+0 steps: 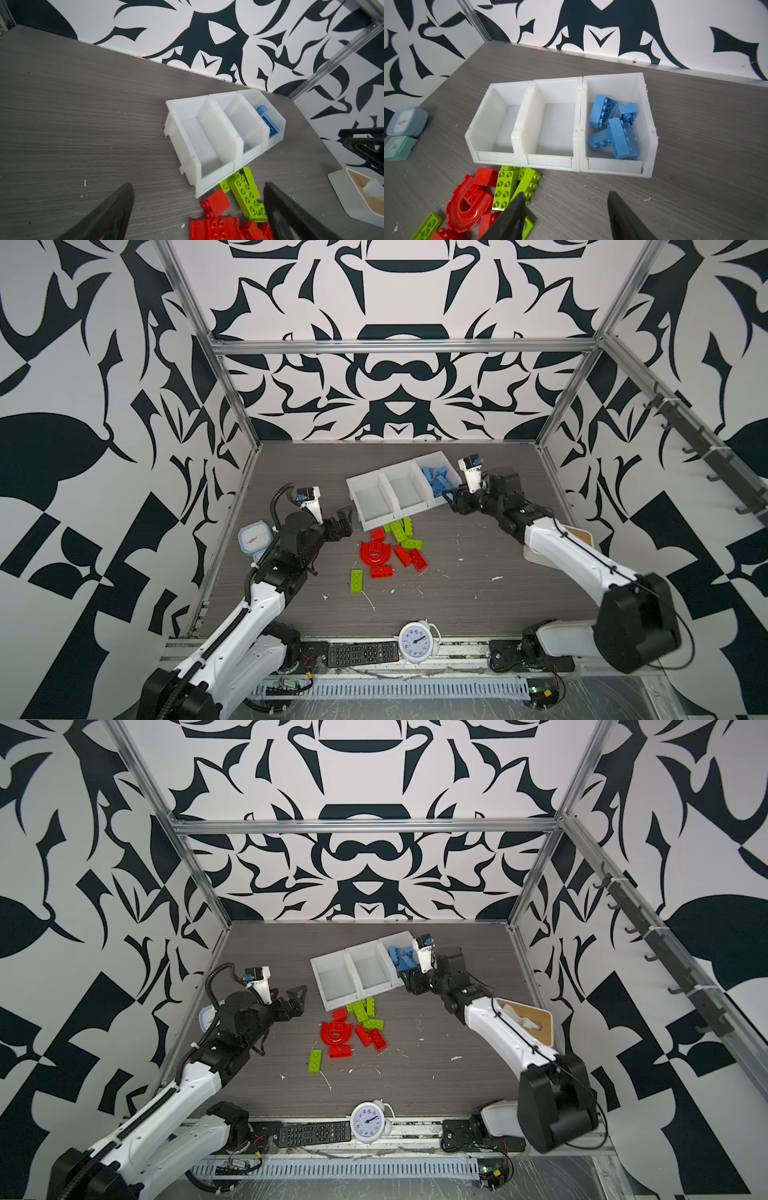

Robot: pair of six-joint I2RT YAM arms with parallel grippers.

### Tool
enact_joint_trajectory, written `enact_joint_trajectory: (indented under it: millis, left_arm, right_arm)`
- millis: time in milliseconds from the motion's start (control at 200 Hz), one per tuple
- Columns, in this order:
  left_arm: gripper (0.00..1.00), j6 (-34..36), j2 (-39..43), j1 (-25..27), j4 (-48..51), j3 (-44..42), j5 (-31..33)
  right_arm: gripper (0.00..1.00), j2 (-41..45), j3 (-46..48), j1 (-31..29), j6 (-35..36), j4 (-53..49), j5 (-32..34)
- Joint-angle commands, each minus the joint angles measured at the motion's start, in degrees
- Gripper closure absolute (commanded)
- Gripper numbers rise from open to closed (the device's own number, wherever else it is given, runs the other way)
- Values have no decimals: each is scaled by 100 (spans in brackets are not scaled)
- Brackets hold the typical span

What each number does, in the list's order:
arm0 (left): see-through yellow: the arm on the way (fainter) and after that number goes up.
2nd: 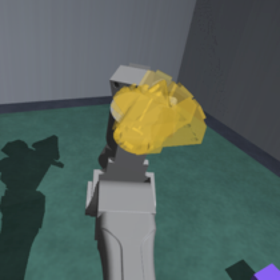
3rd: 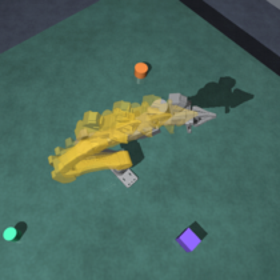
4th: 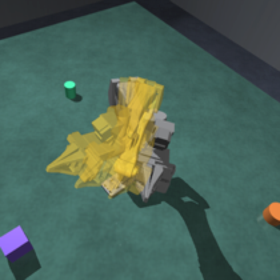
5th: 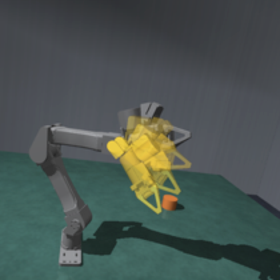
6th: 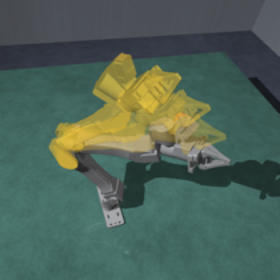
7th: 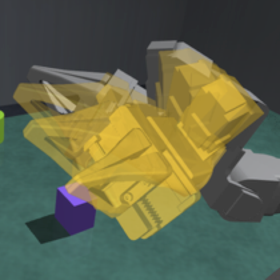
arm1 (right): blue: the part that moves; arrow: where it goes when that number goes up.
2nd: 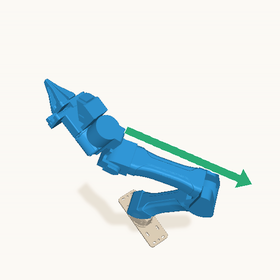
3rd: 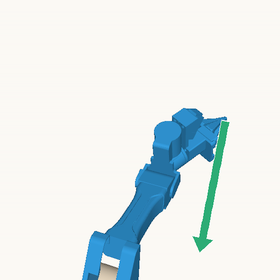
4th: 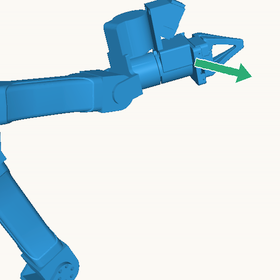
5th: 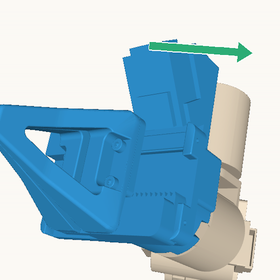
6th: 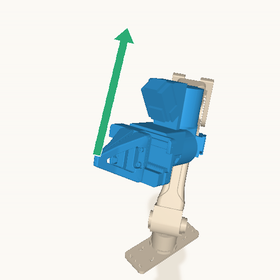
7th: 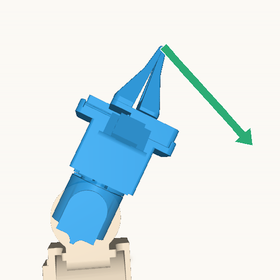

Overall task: Sort the legos into containers by color
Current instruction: 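Draw the right arm back beside the tray while the left gripper moves over the pile, then lower the left gripper onto a lime-green brick and grasp it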

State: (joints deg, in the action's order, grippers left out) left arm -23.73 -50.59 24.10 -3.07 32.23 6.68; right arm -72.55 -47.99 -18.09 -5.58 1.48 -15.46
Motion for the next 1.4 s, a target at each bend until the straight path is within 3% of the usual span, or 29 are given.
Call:
enact_joint_trajectory:
  millis: [0,70,225,395,630,1065,1395]
  left_arm:
    - [0,34,-266,207,1751,481,102]
    - [0,-249,-510,411,2574,687,-51]
    - [0,-985,-621,1594,3706,703,954]
    - [0,-1536,-792,2371,4342,723,1062]
    - [7,-1662,-1204,2398,4403,592,810]
    - [9,-1425,-2121,2356,3638,490,310]
    - [21,-1328,-2983,2345,3709,785,326]
  right_arm:
    - [35,482,899,-3,-305,1405,-82]
    - [34,672,1489,-2,-513,2020,69]
    - [35,1011,2022,-1,-606,2380,437]
    - [35,1434,2636,1,-893,2930,561]
    - [34,1371,2833,-2,-956,3177,558]
    - [34,913,2764,-2,-993,3253,324]
    - [34,875,2733,-10,-1021,3244,250]
